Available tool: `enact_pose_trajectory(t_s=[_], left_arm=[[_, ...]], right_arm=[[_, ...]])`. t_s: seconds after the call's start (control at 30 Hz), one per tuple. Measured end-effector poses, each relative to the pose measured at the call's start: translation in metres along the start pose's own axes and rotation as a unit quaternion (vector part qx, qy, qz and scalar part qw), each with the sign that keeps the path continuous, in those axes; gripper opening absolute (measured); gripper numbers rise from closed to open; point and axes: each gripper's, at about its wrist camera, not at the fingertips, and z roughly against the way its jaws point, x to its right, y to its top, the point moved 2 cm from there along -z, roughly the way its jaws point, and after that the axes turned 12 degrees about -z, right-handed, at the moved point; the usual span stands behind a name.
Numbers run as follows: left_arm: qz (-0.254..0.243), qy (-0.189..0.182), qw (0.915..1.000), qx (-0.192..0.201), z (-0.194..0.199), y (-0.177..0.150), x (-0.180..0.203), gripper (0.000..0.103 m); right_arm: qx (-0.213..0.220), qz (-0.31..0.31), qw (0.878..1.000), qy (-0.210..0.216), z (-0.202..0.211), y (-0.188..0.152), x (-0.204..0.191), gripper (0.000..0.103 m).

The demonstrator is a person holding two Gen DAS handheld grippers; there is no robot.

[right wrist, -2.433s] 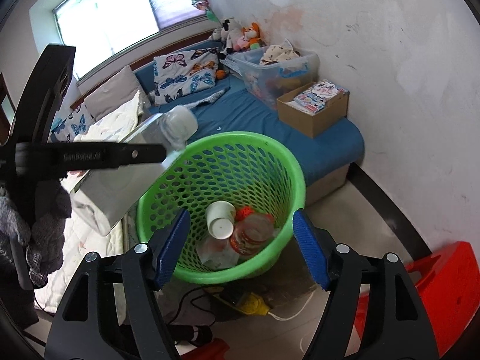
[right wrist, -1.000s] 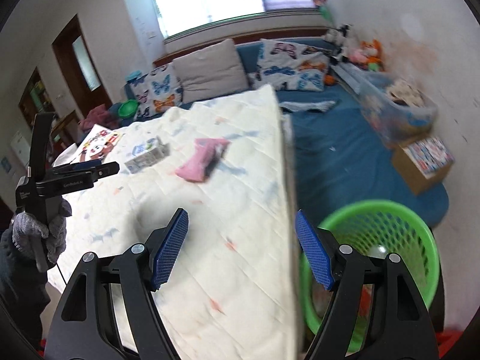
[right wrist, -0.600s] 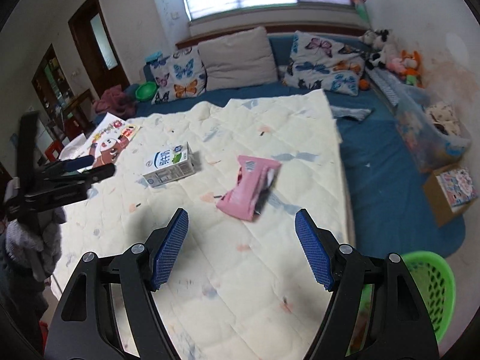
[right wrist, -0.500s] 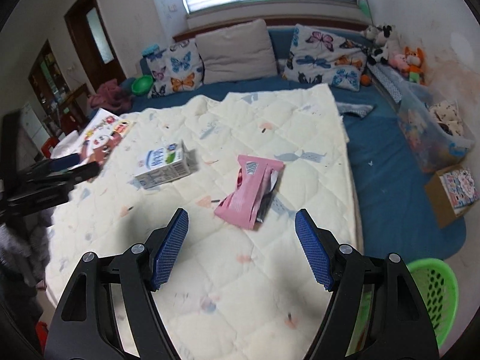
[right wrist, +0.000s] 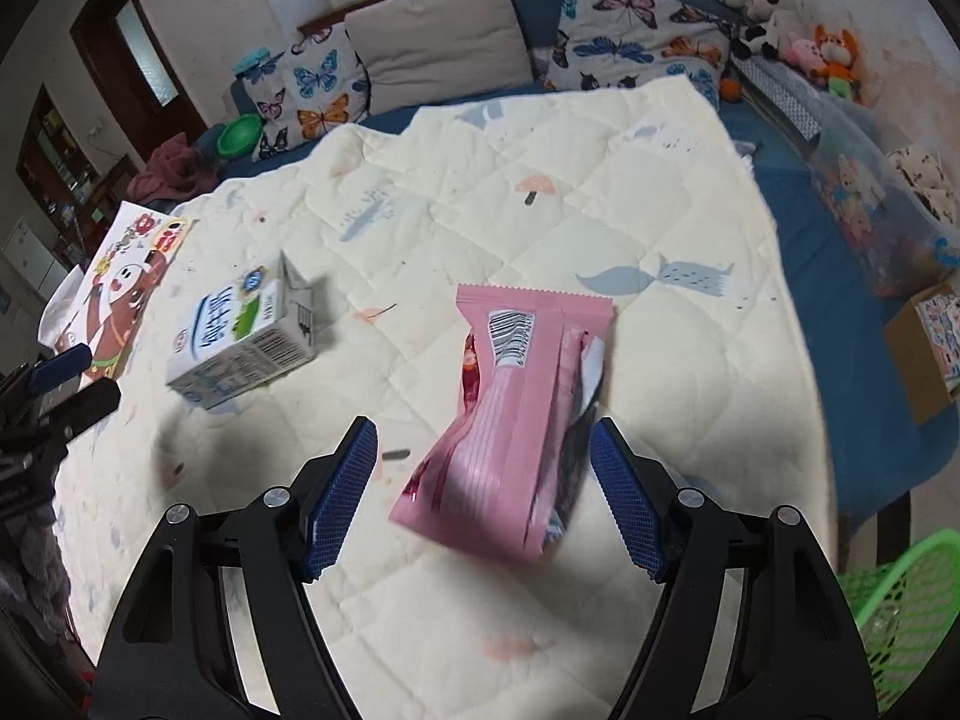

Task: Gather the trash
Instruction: 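Grasp the white milk carton with the left tool while the right tool grasps the pink wrapper, then lift and carry the milk carton and pink wrapper toward the green basket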

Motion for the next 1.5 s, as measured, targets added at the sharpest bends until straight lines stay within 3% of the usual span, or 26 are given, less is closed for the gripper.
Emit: enact_pose_trajectory(t_s=[0.5, 0.67, 0.97, 1.03, 1.1, 1.17, 1.23, 1.27, 1.5], left_arm=[[-0.05, -0.018, 0.9985, -0.013, -0.062, 0.026, 0.014, 0.094], [-0.088, -0.01, 0.9959, -0.019, -0.074, 0.03, 0.023, 0.094], [-0.094, -0.012, 0.9953, -0.018, -0.088, 0.032, 0.022, 0.094], [-0.101, -0.017, 0.9946, -0.016, -0.086, 0.032, 0.024, 0.092], [-0.11, -0.015, 0.9937, -0.015, -0.082, 0.033, 0.026, 0.078], [-0.107, -0.029, 0.9937, -0.011, -0.077, 0.035, 0.025, 0.077], [-0.1, -0.03, 0.9945, -0.005, -0.073, 0.038, 0.021, 0.082], [-0.098, -0.029, 0.9948, -0.004, -0.073, 0.039, 0.019, 0.09], [-0.112, -0.027, 0.9933, 0.002, -0.079, 0.043, 0.014, 0.095]], right_arm=[[-0.023, 0.008, 1.0, -0.015, -0.034, 0.006, -0.002, 0.067], [-0.027, 0.009, 1.0, -0.012, -0.038, 0.005, -0.001, 0.059], [-0.02, 0.021, 1.0, -0.011, -0.038, 0.004, -0.002, 0.046], [-0.019, 0.022, 1.0, -0.009, -0.037, 0.003, -0.001, 0.044], [-0.018, 0.022, 1.0, -0.007, -0.036, 0.003, 0.0, 0.043], [-0.018, 0.021, 1.0, -0.006, -0.036, 0.002, 0.0, 0.043], [-0.018, 0.018, 1.0, -0.003, -0.035, 0.002, 0.001, 0.043], [-0.018, 0.018, 1.0, -0.002, -0.035, 0.002, 0.002, 0.043], [-0.02, 0.02, 1.0, 0.004, -0.034, 0.002, 0.002, 0.043]])
